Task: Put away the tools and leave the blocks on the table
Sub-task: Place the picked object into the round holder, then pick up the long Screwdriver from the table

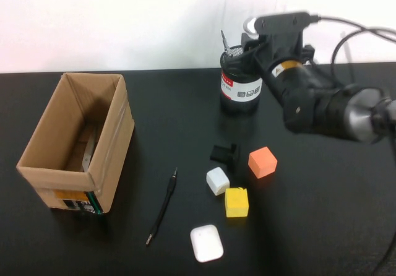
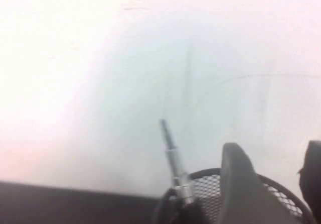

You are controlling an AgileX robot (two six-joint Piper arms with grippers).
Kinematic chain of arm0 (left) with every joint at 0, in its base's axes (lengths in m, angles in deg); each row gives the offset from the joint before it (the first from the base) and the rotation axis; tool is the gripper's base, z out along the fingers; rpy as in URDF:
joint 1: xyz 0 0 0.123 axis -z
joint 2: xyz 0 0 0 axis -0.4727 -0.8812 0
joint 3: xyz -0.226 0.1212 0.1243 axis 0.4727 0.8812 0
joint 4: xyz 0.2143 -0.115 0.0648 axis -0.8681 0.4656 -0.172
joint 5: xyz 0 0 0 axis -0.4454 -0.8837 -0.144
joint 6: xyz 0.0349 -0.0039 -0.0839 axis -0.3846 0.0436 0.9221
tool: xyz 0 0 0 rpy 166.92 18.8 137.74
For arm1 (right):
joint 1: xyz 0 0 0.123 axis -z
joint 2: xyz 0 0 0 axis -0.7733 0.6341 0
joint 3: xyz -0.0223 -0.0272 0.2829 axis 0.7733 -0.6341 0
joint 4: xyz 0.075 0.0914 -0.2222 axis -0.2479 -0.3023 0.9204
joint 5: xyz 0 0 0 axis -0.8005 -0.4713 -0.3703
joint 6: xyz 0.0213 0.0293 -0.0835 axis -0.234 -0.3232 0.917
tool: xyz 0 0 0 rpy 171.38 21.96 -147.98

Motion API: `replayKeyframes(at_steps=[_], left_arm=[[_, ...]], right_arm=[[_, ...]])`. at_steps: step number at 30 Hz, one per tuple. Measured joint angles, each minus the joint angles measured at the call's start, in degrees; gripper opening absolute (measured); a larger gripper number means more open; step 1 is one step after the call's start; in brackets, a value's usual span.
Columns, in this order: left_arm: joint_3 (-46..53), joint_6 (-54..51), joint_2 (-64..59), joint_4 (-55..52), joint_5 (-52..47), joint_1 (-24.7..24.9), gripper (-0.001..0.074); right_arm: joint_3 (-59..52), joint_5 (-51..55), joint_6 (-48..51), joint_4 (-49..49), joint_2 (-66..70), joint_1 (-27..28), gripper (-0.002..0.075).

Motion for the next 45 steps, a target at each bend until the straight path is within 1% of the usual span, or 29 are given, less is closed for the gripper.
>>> replayKeyframes(at_steps=[6,8,10,11,12,15,19,23,25,30,39,45], left_arm=[[0.0,0.0,0.0,0.0,0.0,0.0,-0.0004],[0.0,0.0,0.0,0.0,0.0,0.0,-0.0004],[0.0,0.0,0.0,0.0,0.0,0.0,-0.0004],[0.0,0.0,0.0,0.0,0.0,0.0,-0.0004],[0.0,0.0,0.0,0.0,0.0,0.0,-0.0004],[0.0,0.0,0.0,0.0,0.0,0.0,-0.0004],[0.0,0.0,0.0,0.0,0.0,0.0,-0.0004],[0.0,0.0,0.0,0.0,0.0,0.0,-0.0004],[0.0,0.0,0.0,0.0,0.0,0.0,-0.0004],[0.0,0.0,0.0,0.0,0.0,0.0,-0.0004],[0.0,0.0,0.0,0.0,0.0,0.0,-0.0004],[0.0,0.0,0.0,0.0,0.0,0.0,-0.0004]], right_arm=[[0.0,19.9,9.8,-4.3,-8.5,0.0,0.0218],[-0.1,26.1,11.6,-5.4,-10.9,0.0,0.0171],[-0.3,33.2,12.6,-5.0,-13.3,0.1,0.0084],[-0.3,37.2,13.3,-4.4,-14.6,0.1,0.0022],[-0.3,40.8,13.6,-3.5,-16.0,0.1,-0.0006],[-0.4,48.2,13.4,0.1,-20.0,0.1,-0.0004],[-1.7,51.8,8.4,8.8,-24.9,0.1,-0.0004],[-3.1,55.5,-2.7,20.6,-30.7,0.1,-0.0004],[-4.2,56.8,-7.2,23.4,-33.5,0.1,-0.0004],[-8.4,59.4,-10.8,24.4,-41.1,0.1,-0.0004],[-20.5,60.6,-12.4,25.3,-54.7,0.1,-0.0004],[-21.9,68.3,-12.9,24.9,-59.0,0.1,-0.0004]])
